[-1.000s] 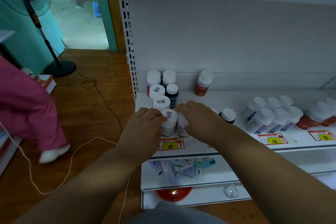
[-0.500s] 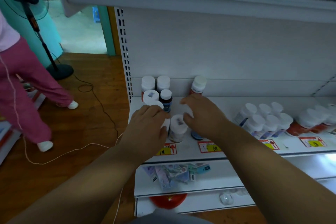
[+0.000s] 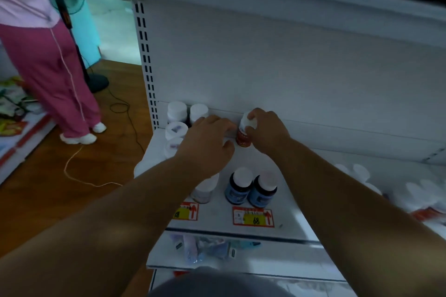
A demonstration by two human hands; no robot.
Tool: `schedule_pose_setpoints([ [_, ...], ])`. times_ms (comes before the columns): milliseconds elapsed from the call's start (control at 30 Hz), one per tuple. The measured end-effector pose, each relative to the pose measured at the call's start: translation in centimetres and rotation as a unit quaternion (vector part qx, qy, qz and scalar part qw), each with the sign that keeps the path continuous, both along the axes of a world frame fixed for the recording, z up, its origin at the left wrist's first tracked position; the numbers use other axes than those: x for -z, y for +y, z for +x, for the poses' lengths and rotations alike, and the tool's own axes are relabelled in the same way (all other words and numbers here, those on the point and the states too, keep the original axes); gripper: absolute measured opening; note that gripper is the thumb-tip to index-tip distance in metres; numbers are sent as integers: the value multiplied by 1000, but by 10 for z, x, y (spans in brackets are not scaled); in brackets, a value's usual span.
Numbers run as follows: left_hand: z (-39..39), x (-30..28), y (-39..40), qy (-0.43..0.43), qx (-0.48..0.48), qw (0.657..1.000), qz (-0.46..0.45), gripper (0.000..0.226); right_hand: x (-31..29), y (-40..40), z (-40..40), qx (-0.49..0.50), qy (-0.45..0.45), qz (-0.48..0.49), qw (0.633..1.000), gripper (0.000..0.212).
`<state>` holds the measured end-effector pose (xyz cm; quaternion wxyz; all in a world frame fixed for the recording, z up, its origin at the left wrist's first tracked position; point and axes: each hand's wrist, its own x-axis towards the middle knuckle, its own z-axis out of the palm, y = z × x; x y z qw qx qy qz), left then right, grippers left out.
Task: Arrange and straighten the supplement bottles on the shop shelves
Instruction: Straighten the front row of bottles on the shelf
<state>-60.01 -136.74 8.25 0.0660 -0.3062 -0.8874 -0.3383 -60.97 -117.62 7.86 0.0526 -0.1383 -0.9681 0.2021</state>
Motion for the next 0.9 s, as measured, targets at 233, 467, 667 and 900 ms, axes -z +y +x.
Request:
schedule_pose_setpoints([
  [233, -4, 5, 21, -22, -48, 999, 7, 33, 7, 3, -15, -6, 14, 8, 1000, 33],
  [467, 11, 7, 12, -54, -76, 992, 86, 47, -11, -2, 36, 19, 181, -215, 960, 36],
  [667, 47, -16, 1, -156, 17, 961, 227, 56, -47, -30, 99, 59, 217, -611, 759, 14],
  [900, 101, -30, 12, -180, 191, 944, 199, 47, -63, -47, 182, 94, 285, -670, 679, 15],
])
